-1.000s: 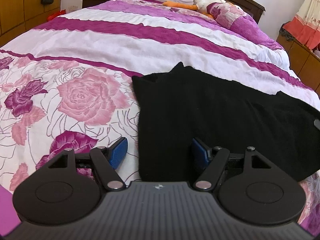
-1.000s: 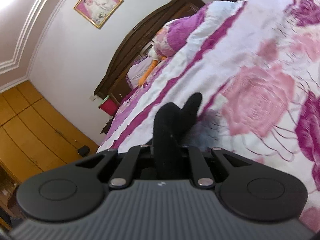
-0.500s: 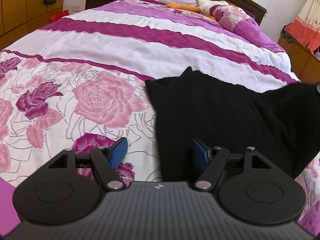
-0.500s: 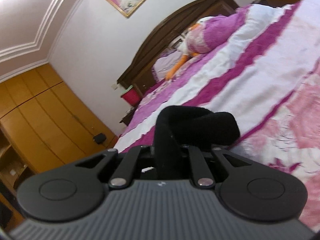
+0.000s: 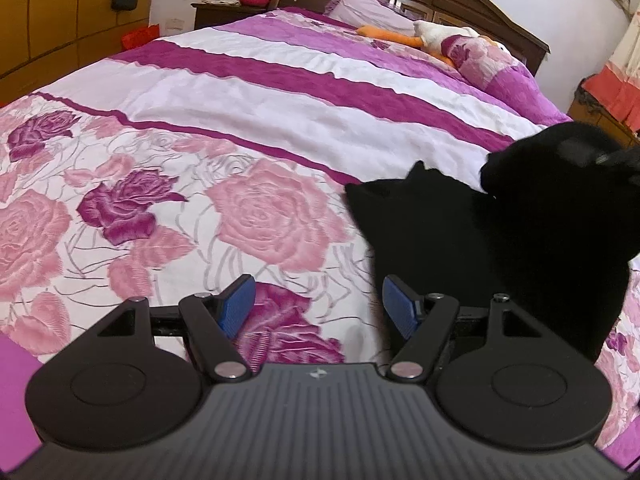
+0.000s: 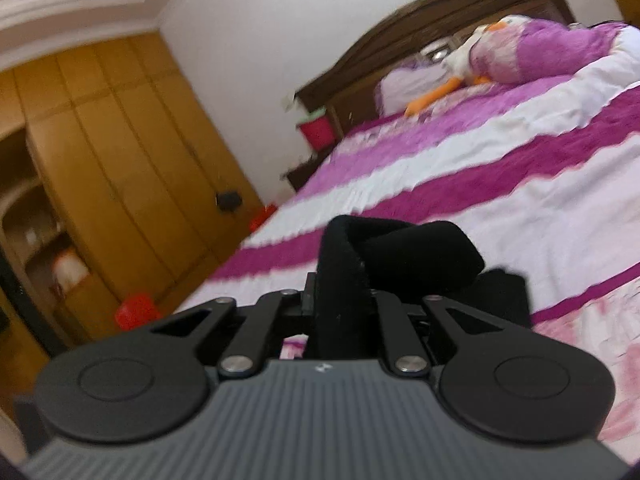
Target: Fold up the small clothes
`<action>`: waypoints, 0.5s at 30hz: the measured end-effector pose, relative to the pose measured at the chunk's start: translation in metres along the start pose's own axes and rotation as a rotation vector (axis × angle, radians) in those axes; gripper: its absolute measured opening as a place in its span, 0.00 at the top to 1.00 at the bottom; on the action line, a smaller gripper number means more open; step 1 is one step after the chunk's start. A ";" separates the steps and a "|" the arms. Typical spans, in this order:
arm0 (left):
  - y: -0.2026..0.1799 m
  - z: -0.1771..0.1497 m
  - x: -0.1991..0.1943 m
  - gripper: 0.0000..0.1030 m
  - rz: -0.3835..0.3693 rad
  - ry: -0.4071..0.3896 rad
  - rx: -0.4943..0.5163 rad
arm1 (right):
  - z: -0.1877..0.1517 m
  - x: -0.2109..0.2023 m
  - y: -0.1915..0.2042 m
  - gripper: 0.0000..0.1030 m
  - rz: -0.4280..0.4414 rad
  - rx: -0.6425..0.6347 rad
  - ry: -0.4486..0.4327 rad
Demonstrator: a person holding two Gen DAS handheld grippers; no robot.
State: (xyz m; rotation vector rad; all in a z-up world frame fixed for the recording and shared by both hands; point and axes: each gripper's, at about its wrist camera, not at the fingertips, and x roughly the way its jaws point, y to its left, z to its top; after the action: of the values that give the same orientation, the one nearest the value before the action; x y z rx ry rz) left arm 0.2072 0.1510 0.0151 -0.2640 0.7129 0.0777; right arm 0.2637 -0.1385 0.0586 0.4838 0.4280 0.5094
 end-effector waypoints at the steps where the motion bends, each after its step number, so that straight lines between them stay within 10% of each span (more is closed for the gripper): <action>1: 0.003 0.000 0.000 0.27 0.001 -0.001 -0.005 | -0.006 0.009 0.006 0.89 -0.001 -0.016 0.025; 15: 0.025 -0.001 0.003 0.27 -0.017 -0.013 -0.051 | -0.073 0.062 0.030 0.85 -0.023 -0.117 0.234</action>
State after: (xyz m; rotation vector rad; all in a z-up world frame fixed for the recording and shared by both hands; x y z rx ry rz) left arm 0.2048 0.1745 0.0068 -0.3179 0.6963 0.0814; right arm 0.2660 -0.0570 -0.0005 0.3073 0.6234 0.5682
